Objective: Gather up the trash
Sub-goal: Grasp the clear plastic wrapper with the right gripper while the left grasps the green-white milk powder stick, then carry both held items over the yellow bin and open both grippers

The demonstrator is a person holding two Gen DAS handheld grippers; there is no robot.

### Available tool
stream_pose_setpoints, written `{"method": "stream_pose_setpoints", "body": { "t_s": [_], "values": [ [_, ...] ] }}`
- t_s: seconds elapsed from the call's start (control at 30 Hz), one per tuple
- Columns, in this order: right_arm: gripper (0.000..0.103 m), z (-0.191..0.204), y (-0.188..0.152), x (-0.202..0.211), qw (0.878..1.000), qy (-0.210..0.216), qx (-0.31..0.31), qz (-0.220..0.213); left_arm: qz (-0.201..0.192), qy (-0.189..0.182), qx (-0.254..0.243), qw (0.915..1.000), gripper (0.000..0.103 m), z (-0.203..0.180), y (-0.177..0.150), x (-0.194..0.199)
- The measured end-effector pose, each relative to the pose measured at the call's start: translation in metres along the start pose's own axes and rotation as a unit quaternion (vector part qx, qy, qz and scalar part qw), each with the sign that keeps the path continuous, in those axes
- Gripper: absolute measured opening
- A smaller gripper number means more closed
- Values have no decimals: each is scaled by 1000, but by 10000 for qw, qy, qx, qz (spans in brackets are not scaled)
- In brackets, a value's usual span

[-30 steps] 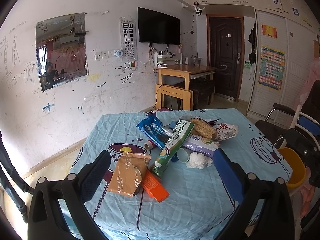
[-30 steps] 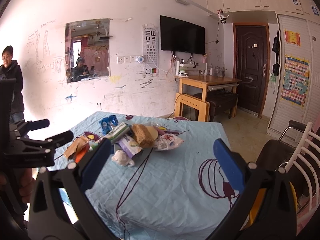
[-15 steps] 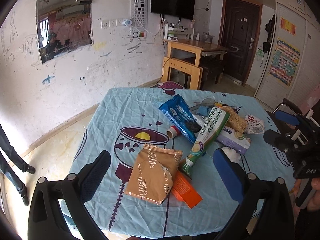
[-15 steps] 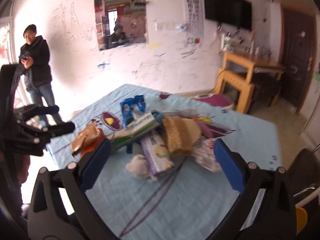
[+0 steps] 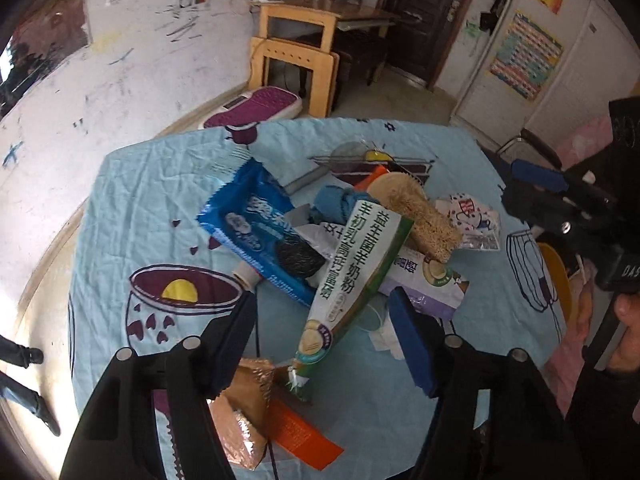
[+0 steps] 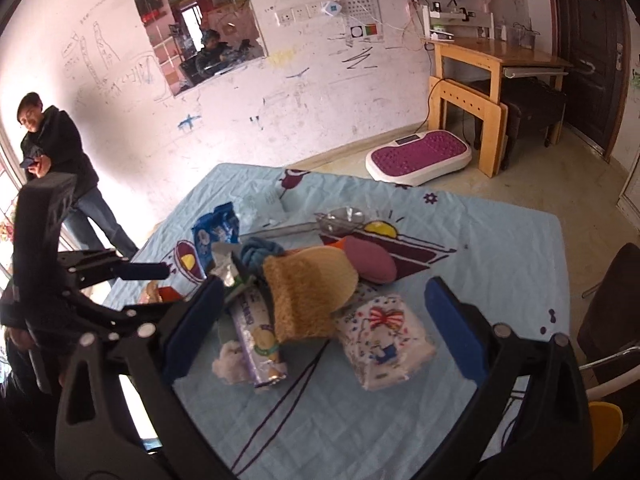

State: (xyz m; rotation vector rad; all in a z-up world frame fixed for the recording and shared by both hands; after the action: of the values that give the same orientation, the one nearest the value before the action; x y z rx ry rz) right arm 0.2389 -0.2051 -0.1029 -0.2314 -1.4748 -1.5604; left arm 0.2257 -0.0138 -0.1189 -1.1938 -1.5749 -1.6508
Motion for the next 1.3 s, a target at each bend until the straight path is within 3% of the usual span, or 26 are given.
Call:
{"method": "stream_pose_setpoints", "body": {
  "t_s": [0.17,0.3,0.47,0.77,0.8,0.87,0.9,0.93,1.1,1.3],
  "values": [
    [96,-29,-5,0,9991,44,-329,245,487,111,-471,9976,63,-17,6,-27],
    [96,-45,-13,-10,9952,224,-800,519,799,-33,-437,9958,44,-17,0,-38],
    [97,-50,-24,-29,9858,483,-1271,985,796,-299,-398,9956,20,-21,-1,-41],
    [97,-51,-41,-54,9773,313,-1466,1494,595,-463,-292,9967,14,-19,-6,-28],
    [94,-51,-42,-55,9773,289,-1482,1487,575,-490,-282,9967,14,-19,-7,-27],
    [63,-53,-43,-57,9777,198,-1511,1448,552,-536,-268,9967,14,-16,-8,-22],
    [40,-54,-43,-58,9772,177,-1536,1457,530,-544,-259,9968,14,-15,-9,-20],
    [34,-54,-45,-58,9777,127,-1506,1457,502,-553,-253,9969,14,-13,-10,-17],
    [14,-54,-45,-53,9821,-51,-1359,1305,353,-539,-226,9977,14,-9,-9,-4],
    [12,-54,-33,-22,9895,-275,-1164,812,185,-421,-191,9988,14,-8,-9,10]
  ]
}}
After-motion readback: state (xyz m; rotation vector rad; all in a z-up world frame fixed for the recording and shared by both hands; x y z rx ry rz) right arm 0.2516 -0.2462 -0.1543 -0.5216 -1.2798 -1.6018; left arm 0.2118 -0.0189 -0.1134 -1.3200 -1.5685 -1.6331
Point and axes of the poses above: each gripper's, at about its wrist camera, not at the fingertips, and x roughly against the way its jaws point, z to its left, y to its top, the point moved 7 cm from there along -x, roughly the way its jaws point, and after that the axes turned 3 degrees about y, right-handed, at the moved point
